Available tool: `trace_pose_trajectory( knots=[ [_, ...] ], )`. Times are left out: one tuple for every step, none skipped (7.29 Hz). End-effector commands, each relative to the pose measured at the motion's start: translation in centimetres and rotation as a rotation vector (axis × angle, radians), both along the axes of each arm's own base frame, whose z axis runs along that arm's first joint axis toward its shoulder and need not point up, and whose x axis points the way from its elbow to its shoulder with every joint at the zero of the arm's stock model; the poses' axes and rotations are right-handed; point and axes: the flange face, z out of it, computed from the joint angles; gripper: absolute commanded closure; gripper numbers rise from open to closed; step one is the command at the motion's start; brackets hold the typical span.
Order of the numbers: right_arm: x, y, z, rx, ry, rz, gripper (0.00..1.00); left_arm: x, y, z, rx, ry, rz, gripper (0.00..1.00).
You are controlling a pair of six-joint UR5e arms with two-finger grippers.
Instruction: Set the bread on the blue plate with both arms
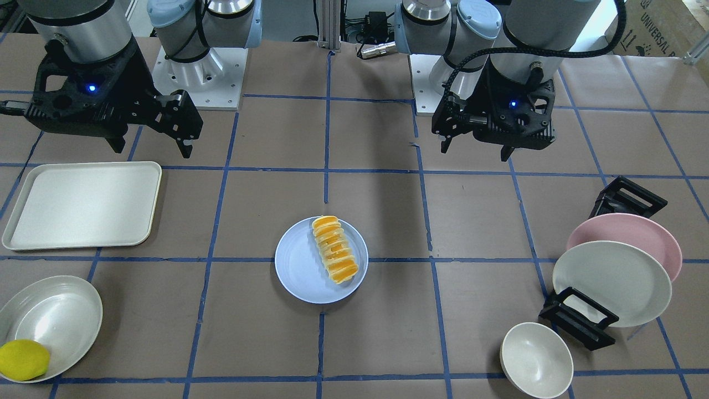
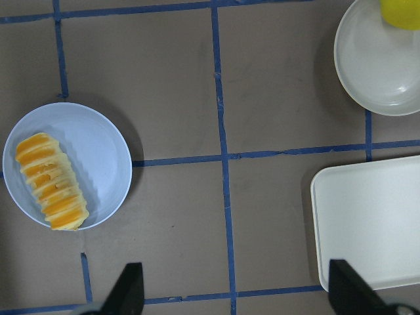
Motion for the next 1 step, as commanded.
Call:
trace_pose_trajectory(
  knots=[
    [0.08, 0.07, 0.08, -0.002, 0.0, -0.002, 0.0, 0.0, 0.0, 0.0, 0.0, -0.001, 0.0, 0.0]
  ],
)
